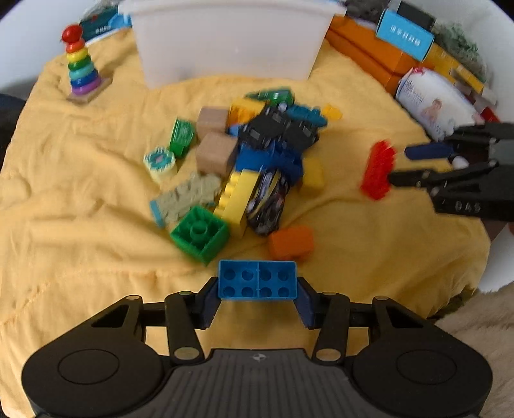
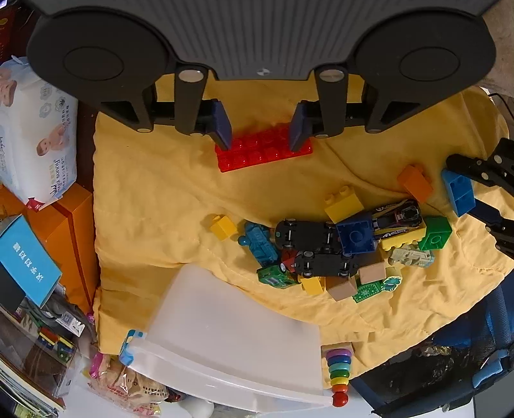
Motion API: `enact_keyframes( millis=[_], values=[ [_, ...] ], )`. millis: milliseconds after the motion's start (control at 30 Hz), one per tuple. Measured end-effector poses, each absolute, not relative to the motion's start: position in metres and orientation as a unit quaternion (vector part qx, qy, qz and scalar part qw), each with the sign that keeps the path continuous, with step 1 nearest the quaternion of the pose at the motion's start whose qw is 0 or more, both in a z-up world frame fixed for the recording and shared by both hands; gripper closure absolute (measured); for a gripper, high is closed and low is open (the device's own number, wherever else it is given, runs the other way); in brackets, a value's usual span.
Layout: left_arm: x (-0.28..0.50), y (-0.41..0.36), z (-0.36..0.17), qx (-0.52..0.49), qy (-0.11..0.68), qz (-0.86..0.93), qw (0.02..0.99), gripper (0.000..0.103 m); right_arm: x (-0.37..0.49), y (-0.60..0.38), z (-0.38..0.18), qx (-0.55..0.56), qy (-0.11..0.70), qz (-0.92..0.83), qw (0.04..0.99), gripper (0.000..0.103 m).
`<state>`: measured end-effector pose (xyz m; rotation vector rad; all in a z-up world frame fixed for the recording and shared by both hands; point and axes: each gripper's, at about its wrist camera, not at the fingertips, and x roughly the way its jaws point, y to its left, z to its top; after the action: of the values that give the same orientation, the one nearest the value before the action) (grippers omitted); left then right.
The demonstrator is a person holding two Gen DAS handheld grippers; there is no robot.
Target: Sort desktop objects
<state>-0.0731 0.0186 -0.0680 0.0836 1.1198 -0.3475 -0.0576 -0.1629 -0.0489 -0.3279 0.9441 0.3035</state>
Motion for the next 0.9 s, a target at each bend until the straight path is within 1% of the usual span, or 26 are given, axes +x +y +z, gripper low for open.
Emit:
enact_keyframes(
  millis=[33,133,167,267,333,433,533,600,800,833,900],
  values=[
    [-0.072,0.016,-0.066,0.04,0.524,-0.168,0.834,0.05,-0.058,-0.165,-0.048,-0.153,0.452,0.144,0.867,0.055],
    [-0.069,0.009,-0.068,0.058,0.514,-0.174,0.838,0.05,-0.055,-0.17,-0.048,-0.133,0.465,0.135,0.864,0.054],
    [-0.068,0.009,-0.071,0.064,0.52,-0.17,0.835,0.05,-0.053,-0.174,-0.049,-0.113,0.473,0.135,0.863,0.054],
    [-0.07,0.015,-0.072,0.064,0.522,-0.171,0.833,0.05,-0.039,-0.191,-0.052,-0.002,0.507,0.134,0.852,0.054],
    [-0.075,0.022,-0.073,0.072,0.517,-0.169,0.836,0.05,-0.032,-0.195,-0.054,0.036,0.518,0.126,0.845,0.053],
    [-0.08,0.037,-0.08,0.077,0.531,-0.143,0.831,0.05,-0.028,-0.193,-0.054,0.037,0.515,0.121,0.848,0.052],
    [-0.083,0.055,-0.079,0.052,0.535,-0.123,0.834,0.05,-0.029,-0.188,-0.052,0.01,0.506,0.126,0.854,0.049],
    [-0.084,0.062,-0.077,0.054,0.536,-0.106,0.836,0.05,-0.03,-0.186,-0.053,-0.003,0.504,0.128,0.854,0.049],
    [-0.085,0.059,-0.061,0.058,0.535,-0.099,0.837,0.05,-0.029,-0.183,-0.055,-0.009,0.505,0.134,0.853,0.048],
    [-0.085,0.057,-0.057,0.048,0.536,-0.106,0.836,0.049,-0.029,-0.182,-0.055,-0.013,0.503,0.134,0.854,0.048],
    [-0.08,0.053,-0.054,0.028,0.543,-0.094,0.834,0.044,-0.03,-0.181,-0.053,-0.02,0.499,0.132,0.856,0.048]
  ],
)
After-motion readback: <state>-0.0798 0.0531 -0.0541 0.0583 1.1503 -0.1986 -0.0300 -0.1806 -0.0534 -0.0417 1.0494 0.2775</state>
